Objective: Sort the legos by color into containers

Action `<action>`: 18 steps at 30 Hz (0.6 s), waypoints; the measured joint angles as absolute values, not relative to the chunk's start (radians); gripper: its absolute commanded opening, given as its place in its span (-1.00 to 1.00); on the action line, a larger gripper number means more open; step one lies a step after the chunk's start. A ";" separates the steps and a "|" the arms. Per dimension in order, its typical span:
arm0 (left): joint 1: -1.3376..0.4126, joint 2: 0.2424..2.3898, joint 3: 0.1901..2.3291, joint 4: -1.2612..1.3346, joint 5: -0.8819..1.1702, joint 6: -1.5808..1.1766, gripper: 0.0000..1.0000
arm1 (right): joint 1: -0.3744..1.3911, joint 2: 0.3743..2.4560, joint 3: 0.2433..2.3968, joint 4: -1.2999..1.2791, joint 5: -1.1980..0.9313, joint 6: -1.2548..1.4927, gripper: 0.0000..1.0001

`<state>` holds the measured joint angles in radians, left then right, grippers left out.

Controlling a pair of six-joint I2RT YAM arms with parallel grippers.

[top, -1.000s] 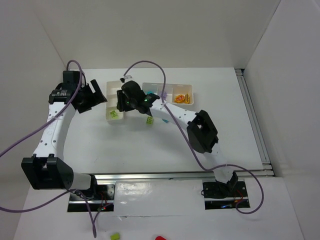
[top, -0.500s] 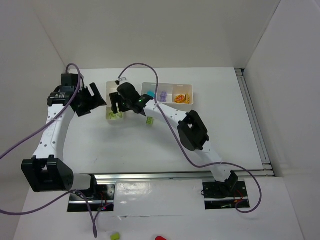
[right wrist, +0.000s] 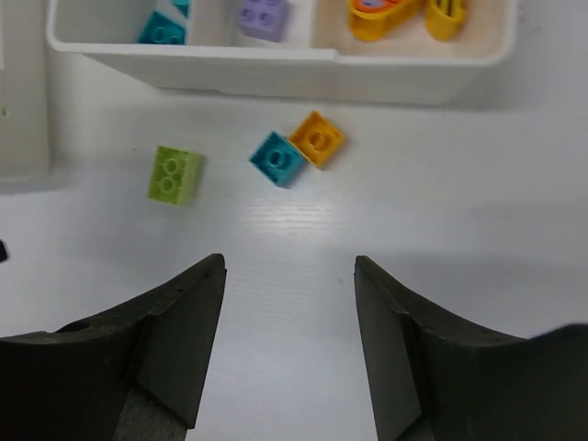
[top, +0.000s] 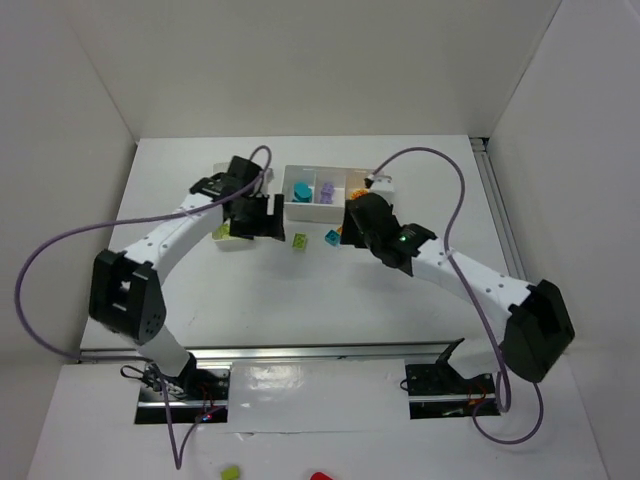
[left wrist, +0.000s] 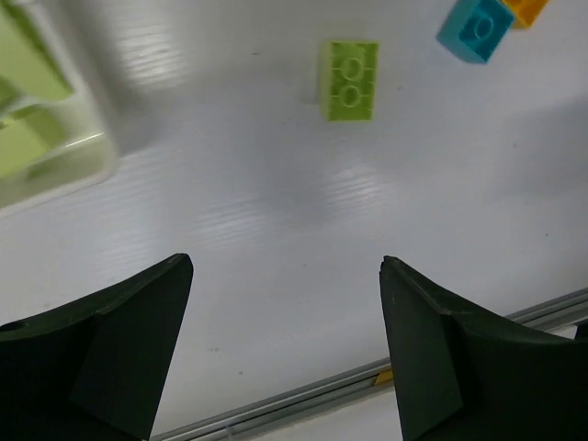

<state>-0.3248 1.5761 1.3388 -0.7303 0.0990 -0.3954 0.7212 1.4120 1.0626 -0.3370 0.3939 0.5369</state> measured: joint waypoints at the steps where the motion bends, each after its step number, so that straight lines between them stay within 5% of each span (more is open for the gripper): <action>1: -0.365 1.614 1.354 -0.728 0.096 -0.395 0.84 | 0.715 1.369 1.030 -0.357 0.414 0.558 0.42; 9: -0.579 1.909 1.531 -0.699 -0.001 -0.425 0.87 | 0.666 1.248 0.923 -0.472 0.463 0.689 0.56; 18: -0.575 2.073 1.594 -0.685 -0.109 -0.456 0.72 | 0.650 1.241 0.902 -0.503 0.455 0.721 0.56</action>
